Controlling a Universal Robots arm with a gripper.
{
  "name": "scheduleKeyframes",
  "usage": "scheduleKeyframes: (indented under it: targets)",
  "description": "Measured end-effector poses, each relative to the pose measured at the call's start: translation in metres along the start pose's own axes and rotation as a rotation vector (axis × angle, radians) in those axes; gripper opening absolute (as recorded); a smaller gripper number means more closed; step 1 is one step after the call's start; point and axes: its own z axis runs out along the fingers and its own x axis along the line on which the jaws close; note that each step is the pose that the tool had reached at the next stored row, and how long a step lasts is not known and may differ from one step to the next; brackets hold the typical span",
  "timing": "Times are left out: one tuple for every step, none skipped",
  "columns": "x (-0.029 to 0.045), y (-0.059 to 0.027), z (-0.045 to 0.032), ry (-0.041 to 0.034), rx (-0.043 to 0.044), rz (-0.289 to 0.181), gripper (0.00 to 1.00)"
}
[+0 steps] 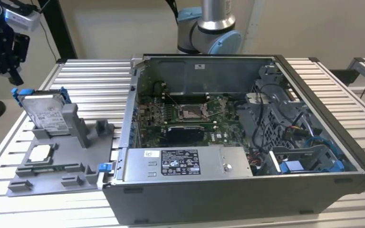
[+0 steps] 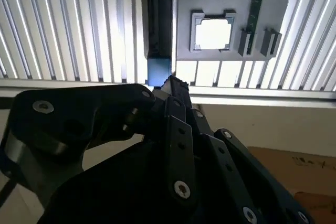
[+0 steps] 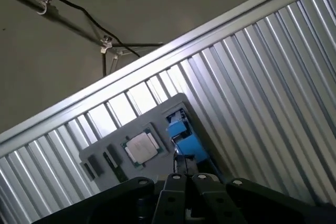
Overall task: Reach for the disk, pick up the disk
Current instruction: 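Pick up the disk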
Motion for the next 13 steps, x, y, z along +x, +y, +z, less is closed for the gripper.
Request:
scheduleKeyframes:
  targets:
    - [0.0, 0.0, 0.0, 0.0003, 0.0001, -0.018, 0.0]
    - [0.0, 0.0, 0.0, 0.0007, 0.0002, -0.036, 0.0]
    - [0.0, 0.0, 0.0, 0.001, 0.0004, -0.055, 0.0]
    - [0.0, 0.0, 0.0, 0.0013, 0.0005, -0.072, 0.0]
    - [0.0, 0.0, 0.0, 0.0017, 0.0005, -0.092, 0.0]
    - [0.0, 0.0, 0.0, 0.002, 0.0006, -0.11, 0.0]
    - [0.0, 0.0, 0.0, 0.0023, 0.0008, -0.129, 0.0]
    - [0.0, 0.0, 0.0, 0.0027, 0.0009, -0.147, 0.0]
    - [0.0, 0.0, 0.0, 0.003, 0.001, -0.163, 0.0]
    - [0.0, 0.0, 0.0, 0.0033, 0.0011, -0.183, 0.0]
    - [0.0, 0.0, 0.0, 0.0037, 0.0012, -0.201, 0.0]
    - [0.0, 0.0, 0.0, 0.004, 0.0014, -0.219, 0.0]
    - [0.0, 0.0, 0.0, 0.0043, 0.0015, -0.236, 0.0]
